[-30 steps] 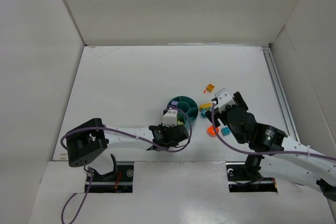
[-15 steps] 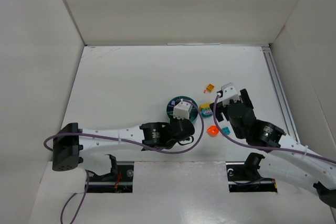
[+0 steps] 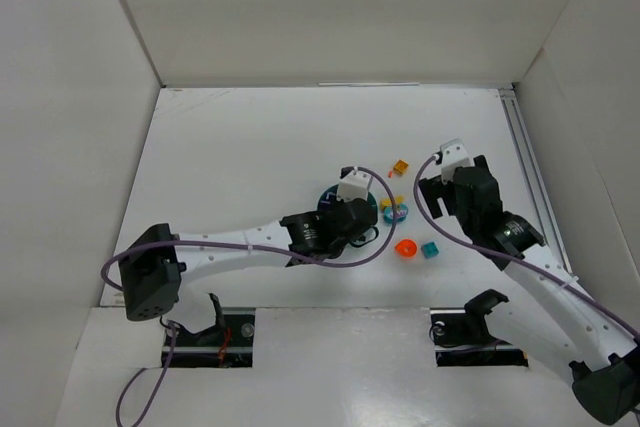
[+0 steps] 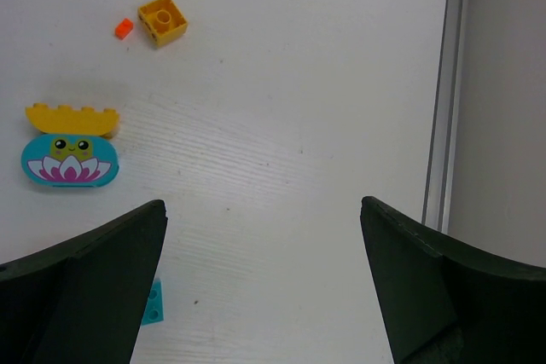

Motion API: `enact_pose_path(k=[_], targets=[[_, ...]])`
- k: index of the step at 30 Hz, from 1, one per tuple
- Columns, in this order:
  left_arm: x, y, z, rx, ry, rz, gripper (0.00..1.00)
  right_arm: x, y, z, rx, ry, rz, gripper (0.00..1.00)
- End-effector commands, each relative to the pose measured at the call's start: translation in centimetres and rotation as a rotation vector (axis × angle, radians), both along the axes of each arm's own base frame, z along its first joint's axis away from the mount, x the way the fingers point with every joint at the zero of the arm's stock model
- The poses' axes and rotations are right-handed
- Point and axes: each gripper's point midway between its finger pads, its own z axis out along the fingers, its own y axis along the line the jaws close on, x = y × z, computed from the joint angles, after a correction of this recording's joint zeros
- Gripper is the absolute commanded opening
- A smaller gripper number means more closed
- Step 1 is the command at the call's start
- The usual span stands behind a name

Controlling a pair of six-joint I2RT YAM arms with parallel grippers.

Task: Sort the legos into containers by color

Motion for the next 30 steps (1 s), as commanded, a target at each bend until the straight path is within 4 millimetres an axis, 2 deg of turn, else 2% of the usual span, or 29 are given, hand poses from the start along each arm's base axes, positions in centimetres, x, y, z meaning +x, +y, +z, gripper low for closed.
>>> enact_pose_path(k=[1,6,11,21,22,26,27,28,29,30], targets=[[0.6,-1.5,2.5,-0.054,-0.039,-0.030,0.13,0.5,0.9,0.6,0.035,-0.030,0.071,1.00],[0.4,-1.9,2.3,-0.054,-0.034,-0.051,0.13,0.6,0.5,0.1,0.032,-0.017,0.071,1.00],[0.4,-2.1,0.7,-0.014,-0.010,-0.046,0.23,0.7,0.4,-0.1,0.024,-0.007,0.074,1.00],[0.8,-1.7,0.6,0.005,-0.015,-0.018,0.36,-0.2,0.6,-0.2,0.034,0.009,0.102,1.00],[0.7,-1.6,0.4,0.013,-0.012,-0.018,0.37,-0.5,0.6,-0.7,0.034,0.022,0.111,1.00],[0.6,-1.3,2.4,-0.034,-0.030,-0.018,0.59,-1.5,1.4,-2.1,0.050,0.076,0.169,1.00],[0.5,-1.3,2.8,-0.042,-0.033,-0.031,0.79,-1.7,2.3,-2.7,0.067,0.105,0.212,1.00],[0.4,-1.2,4.3,-0.082,-0.048,-0.031,0.87,-2.0,2.8,-3.1,0.080,0.121,0.241,1.00],[0.2,-0.9,4.5,-0.081,-0.052,-0.045,0.94,-2.5,3.3,-4.7,0.084,0.179,0.271,0.98],[0.1,-0.7,5.3,-0.100,-0.060,-0.045,1.00,-2.8,3.9,-5.4,0.097,0.205,0.301,0.98]])
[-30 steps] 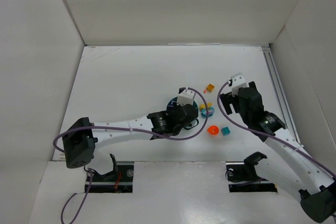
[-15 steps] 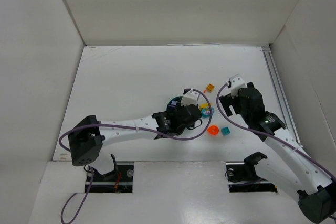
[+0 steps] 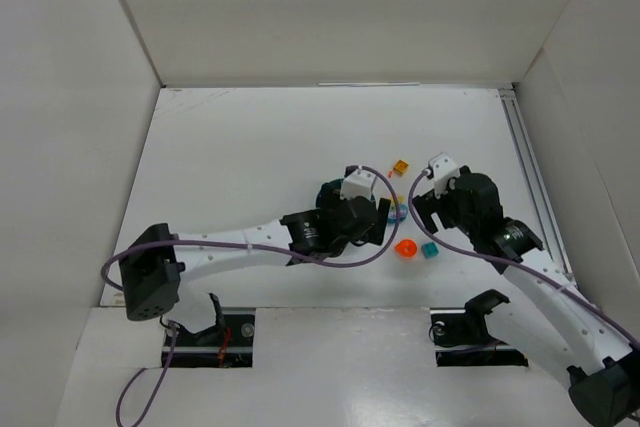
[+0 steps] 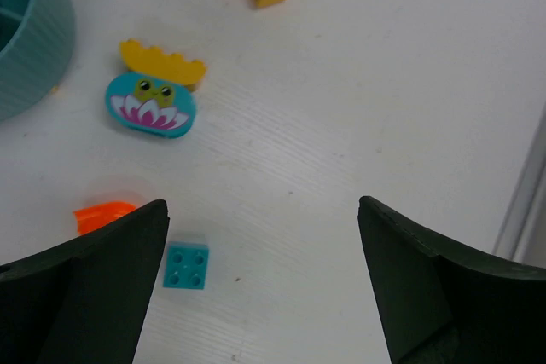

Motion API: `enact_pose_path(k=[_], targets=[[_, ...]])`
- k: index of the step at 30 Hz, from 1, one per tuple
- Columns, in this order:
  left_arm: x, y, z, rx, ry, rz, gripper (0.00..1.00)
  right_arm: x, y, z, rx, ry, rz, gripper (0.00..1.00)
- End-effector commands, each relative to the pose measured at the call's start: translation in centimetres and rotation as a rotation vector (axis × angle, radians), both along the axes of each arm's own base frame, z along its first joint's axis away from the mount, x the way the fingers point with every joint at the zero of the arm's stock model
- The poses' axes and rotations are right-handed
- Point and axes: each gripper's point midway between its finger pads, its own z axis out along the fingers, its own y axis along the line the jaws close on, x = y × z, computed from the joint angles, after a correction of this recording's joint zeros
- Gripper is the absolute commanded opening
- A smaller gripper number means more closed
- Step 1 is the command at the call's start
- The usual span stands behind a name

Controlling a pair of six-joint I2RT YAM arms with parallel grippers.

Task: Sort the legos into containers by color

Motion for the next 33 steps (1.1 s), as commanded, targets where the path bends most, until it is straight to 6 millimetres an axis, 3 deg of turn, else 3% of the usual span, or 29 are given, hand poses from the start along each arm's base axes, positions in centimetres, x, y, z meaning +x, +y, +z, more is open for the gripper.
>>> enact_pose_path(k=[1,6,10,12,17,20,22,28,33], targets=[[-0.1,0.6,6.9,-0.171,-0.076,-0.008,1.00,-1.9,2.8,-3.3,0.056,0.138,0.167,0.95],[-1.6,2.6,9.6,-0.263,-0.103,-0.053,1.00,-3.3,4.0,-6.9,0.104,0.249,0.213,0.93],[-2.1,5.1,10.0,-0.330,-0.114,-0.008,1.00,-2.6,4.8,-7.2,0.167,0.242,0.184,0.83],[-2.1,6.7,9.4,-0.316,-0.101,0.034,1.00,-2.1,5.1,-7.3,0.177,0.238,0.178,0.76],[-2.2,9.5,6.0,-0.266,-0.020,0.166,1.00,-2.1,6.2,-9.8,0.193,0.354,0.228,0.61],[-1.7,11.5,4.4,-0.283,0.025,0.262,1.00,-2.3,6.2,-11.2,0.195,0.422,0.261,0.60],[-1.5,12.4,3.4,-0.299,0.048,0.284,1.00,-1.9,6.2,-11.3,0.205,0.426,0.268,0.54],[0.6,14.9,3.4,-0.348,0.033,0.362,1.00,-1.5,5.0,-12.3,0.238,0.452,0.303,0.52],[1.2,15.9,3.4,-0.330,0.015,0.387,1.00,-2.0,6.1,-12.5,0.316,0.472,0.403,0.48]])
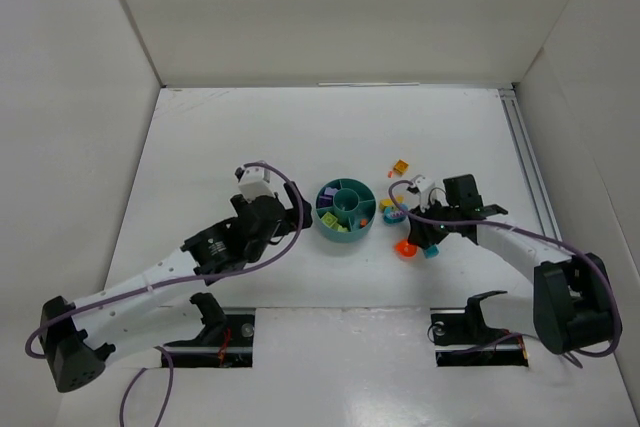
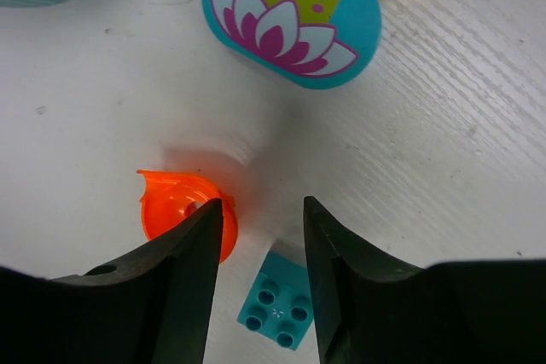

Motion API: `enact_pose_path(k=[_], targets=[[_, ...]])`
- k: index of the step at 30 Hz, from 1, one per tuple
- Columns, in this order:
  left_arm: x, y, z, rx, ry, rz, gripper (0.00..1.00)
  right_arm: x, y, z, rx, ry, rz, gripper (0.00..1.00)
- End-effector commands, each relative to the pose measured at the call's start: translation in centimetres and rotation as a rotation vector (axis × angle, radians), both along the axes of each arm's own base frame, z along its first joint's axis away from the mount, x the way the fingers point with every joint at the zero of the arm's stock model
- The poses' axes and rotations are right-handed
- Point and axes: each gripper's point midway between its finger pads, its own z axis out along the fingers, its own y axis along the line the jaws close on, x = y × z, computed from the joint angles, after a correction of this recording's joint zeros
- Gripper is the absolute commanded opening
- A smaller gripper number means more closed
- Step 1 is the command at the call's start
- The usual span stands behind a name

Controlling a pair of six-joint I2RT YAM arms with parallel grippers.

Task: Sort the legos into containers by color

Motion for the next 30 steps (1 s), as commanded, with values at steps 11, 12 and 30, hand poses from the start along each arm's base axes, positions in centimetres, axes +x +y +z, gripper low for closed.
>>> enact_pose_path(k=[11,12,30], targets=[[2.3,1.5,-0.1,-0.018,-0.007,0.037,1.00,0.1,1.5,-0.1,0.106,0.001,0.117,0.40],[2.3,1.7,-0.1,-0.012,-0.006,0.033,1.00,0.1,1.5,-0.1,0.106,0.001,0.117,0.39],[5.1,2.7,-0.4,-0.062,0.005,0.012,1.00,2.2,1.7,11.5,0.089,-0.402,0.166,0.00]])
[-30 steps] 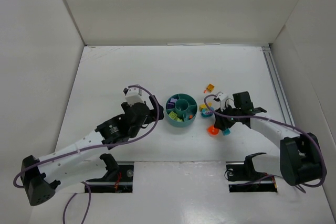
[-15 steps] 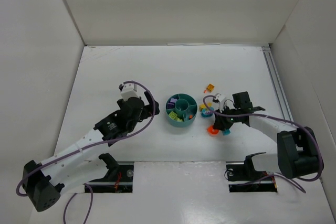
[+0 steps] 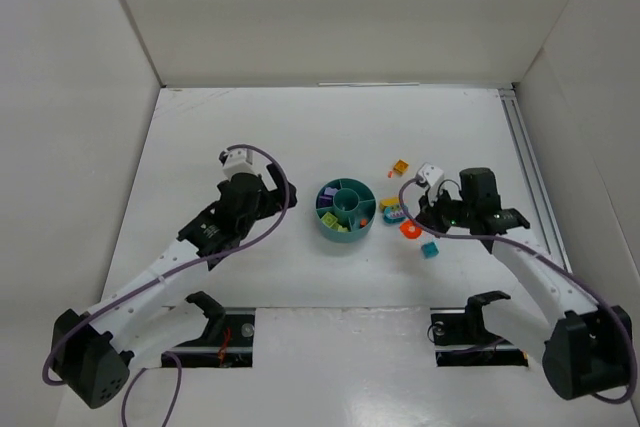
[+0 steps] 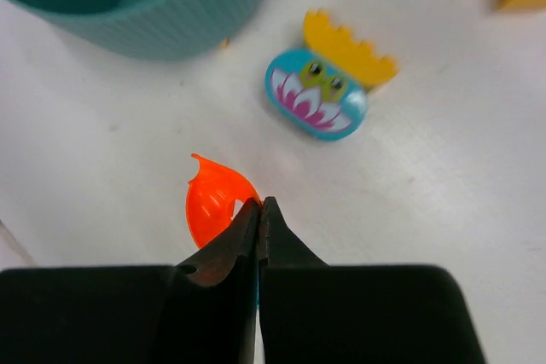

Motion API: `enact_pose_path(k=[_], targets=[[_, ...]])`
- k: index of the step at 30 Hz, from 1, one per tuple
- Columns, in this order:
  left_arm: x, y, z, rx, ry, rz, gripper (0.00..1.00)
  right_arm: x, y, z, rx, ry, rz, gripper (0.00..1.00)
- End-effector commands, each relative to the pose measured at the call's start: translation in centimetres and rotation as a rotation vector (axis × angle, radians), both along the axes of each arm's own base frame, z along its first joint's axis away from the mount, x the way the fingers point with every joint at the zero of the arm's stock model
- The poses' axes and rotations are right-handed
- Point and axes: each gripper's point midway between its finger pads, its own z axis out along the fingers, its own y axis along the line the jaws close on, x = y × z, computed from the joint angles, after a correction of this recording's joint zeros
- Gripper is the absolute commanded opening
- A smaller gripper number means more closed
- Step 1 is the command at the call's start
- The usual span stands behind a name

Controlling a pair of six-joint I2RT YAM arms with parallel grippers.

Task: Sort the legos into containers by color

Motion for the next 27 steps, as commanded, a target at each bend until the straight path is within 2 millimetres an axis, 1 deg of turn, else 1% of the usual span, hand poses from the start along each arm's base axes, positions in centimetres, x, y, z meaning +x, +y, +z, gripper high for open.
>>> enact_pose_path(k=[1,2,4,5,6,8,9,10,11,12,14,15,16,17,18,19,20,21,22,23,24,25,26,27], targets=[[0.7,-0.4,-0.2,-0.033,-0.003,-0.063,1.00,2.5,0.6,7.1,-0.009,-0.271,0.018,0.00],[0.9,-0.4,0.1,-0.038,-0.017,-0.068,1.00,2.8,1.7,10.0,0.007,-0.378,0.049,0.00],[1.0,-0.9,0.5,-0.057,-0.029,-0.087,1.00,3.3,2.4,12.7,0.006,-0.484,0.043,0.00],[1.1,-0.6,0.5,-0.057,-0.029,-0.078,1.00,3.2,4.0,14.4,0.026,-0.572,0.095,0.00],[1.2,-0.6,0.5,-0.049,-0.031,-0.082,1.00,3.2,4.6,15.8,0.029,-0.636,0.113,0.00],[1.2,-0.6,0.5,-0.049,-0.031,-0.082,1.00,3.2,5.6,17.5,0.023,-0.735,0.144,0.00],[1.2,-0.6,0.5,-0.049,-0.031,-0.082,1.00,2.8,7.0,18.7,0.028,-0.807,0.192,0.00],[1.2,-0.6,0.5,-0.049,-0.031,-0.082,1.00,2.8,7.5,18.7,0.010,-0.827,0.203,0.00],[1.2,-0.6,0.5,-0.049,-0.031,-0.082,1.00,2.8,7.8,19.4,-0.008,-0.867,0.208,0.00],[1.2,-0.6,0.5,-0.049,-0.031,-0.082,1.00,2.4,9.1,19.6,-0.006,-0.897,0.246,0.00],[1.1,-0.5,0.8,-0.054,-0.040,-0.082,1.00,2.4,9.9,19.2,-0.049,-0.921,0.275,0.00],[1.0,-0.5,0.4,-0.050,-0.033,-0.082,1.00,2.8,9.8,18.8,-0.085,-0.921,0.251,0.00],[0.9,-0.4,0.7,-0.054,-0.040,-0.082,1.00,2.6,10.2,18.4,-0.098,-0.915,0.253,0.00],[0.9,-0.4,0.7,-0.054,-0.041,-0.082,1.00,3.0,10.4,18.2,-0.124,-0.928,0.257,0.00],[0.9,-0.4,0.7,-0.054,-0.041,-0.082,1.00,3.1,10.4,17.3,-0.149,-0.912,0.251,0.00],[0.8,-0.3,0.5,-0.054,-0.041,-0.082,1.00,3.1,10.9,17.0,-0.151,-0.926,0.267,0.00],[0.9,-0.4,0.7,-0.059,-0.048,-0.082,1.00,3.5,11.0,16.3,-0.175,-0.915,0.272,0.00],[0.7,-0.3,0.1,-0.053,-0.038,-0.082,1.00,3.9,10.8,16.2,-0.189,-0.915,0.253,0.00],[0.9,-0.2,0.3,-0.054,-0.048,-0.074,1.00,4.0,10.9,15.8,-0.196,-0.906,0.258,0.00],[0.8,-0.1,-0.2,-0.048,-0.038,-0.074,1.00,4.1,11.5,15.4,-0.206,-0.911,0.276,0.00],[0.8,-0.1,-0.2,-0.048,-0.037,-0.074,1.00,4.1,11.5,14.6,-0.222,-0.902,0.289,0.00],[0.9,-0.2,0.0,-0.052,-0.045,-0.074,1.00,4.0,11.9,15.0,-0.199,-0.914,0.301,0.00],[0.8,-0.1,-0.5,-0.048,-0.038,-0.074,1.00,3.9,12.3,14.4,-0.212,-0.912,0.326,0.00],[0.8,-0.1,-0.5,-0.048,-0.037,-0.074,1.00,4.1,12.5,13.7,-0.230,-0.903,0.340,0.00]])
